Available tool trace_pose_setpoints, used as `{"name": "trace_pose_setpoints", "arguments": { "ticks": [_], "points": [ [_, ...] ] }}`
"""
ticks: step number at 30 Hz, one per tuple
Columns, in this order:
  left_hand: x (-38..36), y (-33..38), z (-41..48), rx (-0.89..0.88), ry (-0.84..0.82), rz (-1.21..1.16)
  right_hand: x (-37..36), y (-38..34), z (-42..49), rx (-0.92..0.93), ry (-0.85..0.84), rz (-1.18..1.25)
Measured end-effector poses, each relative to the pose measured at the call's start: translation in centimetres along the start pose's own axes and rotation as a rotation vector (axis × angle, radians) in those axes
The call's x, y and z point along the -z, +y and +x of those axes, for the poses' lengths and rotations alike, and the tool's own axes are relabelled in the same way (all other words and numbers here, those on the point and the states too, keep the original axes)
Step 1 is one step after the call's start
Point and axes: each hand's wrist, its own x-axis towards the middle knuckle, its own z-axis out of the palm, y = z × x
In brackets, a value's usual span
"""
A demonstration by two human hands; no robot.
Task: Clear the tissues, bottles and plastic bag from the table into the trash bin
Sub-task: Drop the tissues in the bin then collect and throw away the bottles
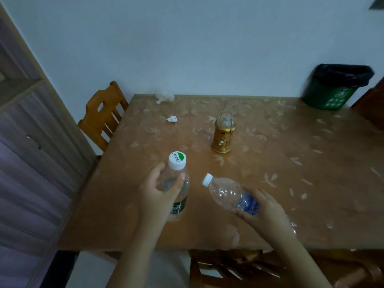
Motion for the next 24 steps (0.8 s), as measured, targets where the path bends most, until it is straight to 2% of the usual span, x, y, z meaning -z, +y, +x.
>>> {"name": "trace_pose_setpoints", "arguments": {
  "ticks": [3, 13, 24],
  "points": [
    [1.1, 0.1, -1.7, -0.021, -0.055, -0.03, 1.0, -1.0, -2.5, -0.061, 0.073, 0.005],
    [3.2, -1.0, -6.1, 0.004, -0.238, -0.144, 3.0, -4.4, -9.6, -0.156, 0.093, -0.006],
    [-0.4, 3.1, -9.3, -0.159, -0.382, -0.235, 7.1, -1.9, -14.4, -0.265, 0.281, -0.002]
  ]
}}
